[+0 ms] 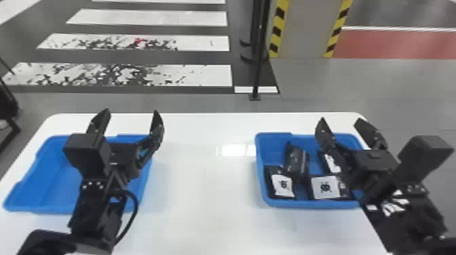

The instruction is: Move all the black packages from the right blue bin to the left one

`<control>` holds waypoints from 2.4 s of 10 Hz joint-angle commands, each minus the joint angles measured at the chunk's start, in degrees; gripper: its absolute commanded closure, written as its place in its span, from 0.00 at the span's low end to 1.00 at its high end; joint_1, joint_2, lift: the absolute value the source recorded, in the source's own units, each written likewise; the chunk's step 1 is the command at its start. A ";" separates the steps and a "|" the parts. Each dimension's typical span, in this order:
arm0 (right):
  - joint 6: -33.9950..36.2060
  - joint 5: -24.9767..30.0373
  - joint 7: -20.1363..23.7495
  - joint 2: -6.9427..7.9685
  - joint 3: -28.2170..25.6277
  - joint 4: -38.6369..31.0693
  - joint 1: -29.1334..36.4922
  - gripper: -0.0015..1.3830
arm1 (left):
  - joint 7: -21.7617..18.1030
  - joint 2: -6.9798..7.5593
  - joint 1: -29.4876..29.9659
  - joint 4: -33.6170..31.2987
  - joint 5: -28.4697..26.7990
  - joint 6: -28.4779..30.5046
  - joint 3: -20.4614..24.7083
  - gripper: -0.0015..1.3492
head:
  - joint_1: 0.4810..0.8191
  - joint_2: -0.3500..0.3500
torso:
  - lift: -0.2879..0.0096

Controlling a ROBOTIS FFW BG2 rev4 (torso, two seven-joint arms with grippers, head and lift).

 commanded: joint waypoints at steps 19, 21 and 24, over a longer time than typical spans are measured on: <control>-0.96 -0.82 0.00 0.00 0.12 0.08 -0.01 0.20 | 0.01 -0.10 -0.09 0.14 -0.45 -0.61 0.39 0.11 | 0.63 0.47 | 0.52; -0.96 -0.93 -0.09 0.00 0.12 0.08 0.27 0.20 | 0.01 -0.10 -0.09 0.14 -0.57 -0.61 0.39 0.11 | 0.63 0.47 | 0.52; -1.10 -1.05 -0.09 0.00 0.12 0.08 0.41 0.20 | 0.01 -0.10 0.05 0.14 -0.57 -0.61 0.39 0.11 | 0.63 0.47 | 0.52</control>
